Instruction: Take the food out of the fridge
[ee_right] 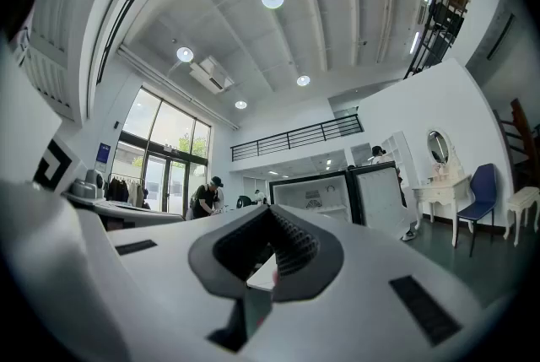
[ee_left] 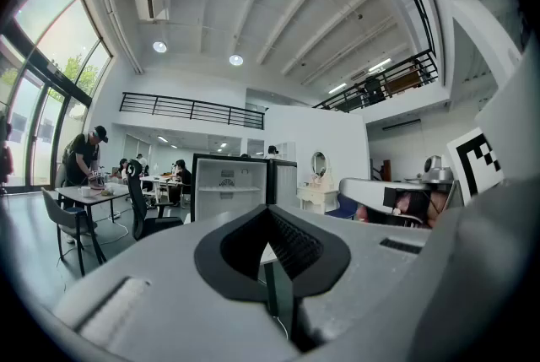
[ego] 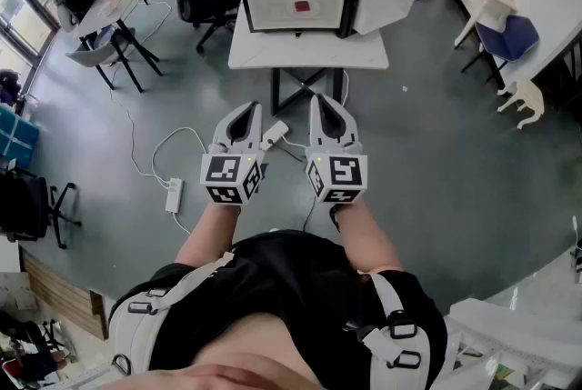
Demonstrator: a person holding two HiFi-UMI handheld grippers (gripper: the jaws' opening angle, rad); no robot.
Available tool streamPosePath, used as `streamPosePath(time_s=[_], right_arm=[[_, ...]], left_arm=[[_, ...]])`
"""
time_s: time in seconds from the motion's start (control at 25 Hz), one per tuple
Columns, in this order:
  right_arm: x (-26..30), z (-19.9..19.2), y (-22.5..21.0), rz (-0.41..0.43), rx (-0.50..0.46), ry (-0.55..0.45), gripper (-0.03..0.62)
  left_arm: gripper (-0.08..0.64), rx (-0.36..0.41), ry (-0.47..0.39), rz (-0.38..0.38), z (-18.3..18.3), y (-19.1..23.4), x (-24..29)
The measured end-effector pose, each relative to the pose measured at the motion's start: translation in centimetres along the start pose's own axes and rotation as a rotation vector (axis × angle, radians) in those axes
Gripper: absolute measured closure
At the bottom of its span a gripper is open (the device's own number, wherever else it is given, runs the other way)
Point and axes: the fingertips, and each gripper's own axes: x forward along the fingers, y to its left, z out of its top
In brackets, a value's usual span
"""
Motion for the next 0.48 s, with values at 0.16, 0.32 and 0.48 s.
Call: streamPosePath(time_s=[0.16, 0.32, 0.48], right_arm=[[0.5, -0.1, 0.5, -0.001, 0.001, -0.007, 0.584], [1.1, -0.5, 1.5, -0.008, 0.003, 0.002, 0.584], [2.1, -0.7, 3.0, -0.02, -0.006, -0.003, 0.584]], left_arm=[[0.557, -0.014, 0.006, -0.007, -0.2, 0.6, 0.0], [0.557, -0.024, 0.006, -0.015, -0.4, 1.9, -0.3], [0.557, -0.029, -0.001, -0.028, -0.3, 3.9, -0.4]])
